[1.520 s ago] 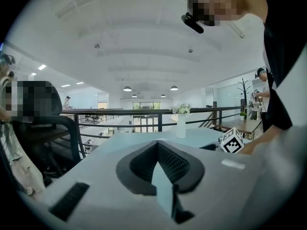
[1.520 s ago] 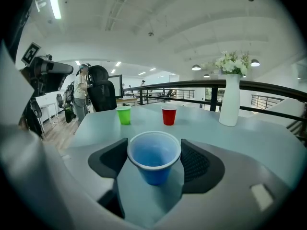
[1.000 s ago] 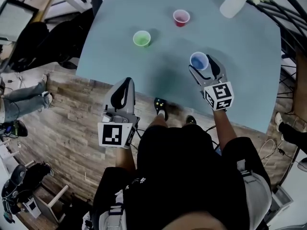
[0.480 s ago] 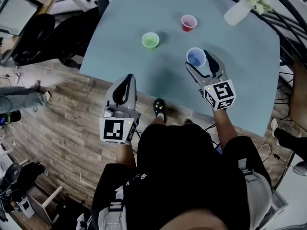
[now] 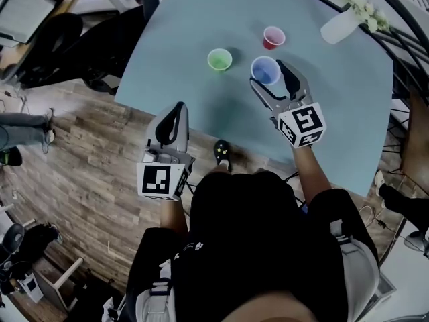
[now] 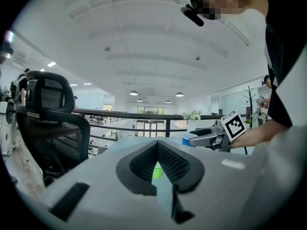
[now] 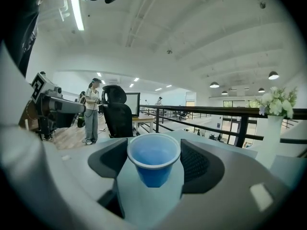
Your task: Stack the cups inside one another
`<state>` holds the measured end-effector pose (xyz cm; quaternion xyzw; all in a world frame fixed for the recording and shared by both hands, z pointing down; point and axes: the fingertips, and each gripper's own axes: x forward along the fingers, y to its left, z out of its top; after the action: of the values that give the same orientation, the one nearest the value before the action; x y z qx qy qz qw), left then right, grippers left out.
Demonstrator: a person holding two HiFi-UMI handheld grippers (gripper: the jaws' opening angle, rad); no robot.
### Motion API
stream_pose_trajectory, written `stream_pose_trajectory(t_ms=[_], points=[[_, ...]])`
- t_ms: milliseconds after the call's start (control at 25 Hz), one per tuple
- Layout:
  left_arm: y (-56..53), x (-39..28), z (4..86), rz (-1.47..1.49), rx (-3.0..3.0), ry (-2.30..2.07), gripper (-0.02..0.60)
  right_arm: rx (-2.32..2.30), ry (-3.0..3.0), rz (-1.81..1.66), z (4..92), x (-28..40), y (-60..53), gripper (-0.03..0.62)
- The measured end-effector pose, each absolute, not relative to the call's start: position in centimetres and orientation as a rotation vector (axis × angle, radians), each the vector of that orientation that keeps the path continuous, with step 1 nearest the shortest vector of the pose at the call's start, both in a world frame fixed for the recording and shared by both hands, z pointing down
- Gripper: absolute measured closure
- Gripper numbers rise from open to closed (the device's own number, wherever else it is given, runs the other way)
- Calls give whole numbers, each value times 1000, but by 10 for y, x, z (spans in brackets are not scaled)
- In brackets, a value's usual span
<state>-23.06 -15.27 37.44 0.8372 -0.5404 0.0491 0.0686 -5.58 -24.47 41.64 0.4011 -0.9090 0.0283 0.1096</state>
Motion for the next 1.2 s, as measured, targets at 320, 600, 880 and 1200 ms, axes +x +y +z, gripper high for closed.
stream_pose_trajectory(t_ms=[320, 600, 880, 1200], points=[[-169, -243, 378, 145, 2509, -1628, 589, 1140, -2704, 74, 412, -84, -269, 247], [-181, -255, 381, 144, 2495, -1634, 589, 1097, -2720, 80, 417, -108, -285, 247], [-188, -268, 384, 144, 2481, -1639, 589, 1061, -2717, 98, 426, -128, -293, 247], [-199, -280, 388, 153, 2458, -1646, 589, 1030, -2709, 134, 440, -142, -305, 247]])
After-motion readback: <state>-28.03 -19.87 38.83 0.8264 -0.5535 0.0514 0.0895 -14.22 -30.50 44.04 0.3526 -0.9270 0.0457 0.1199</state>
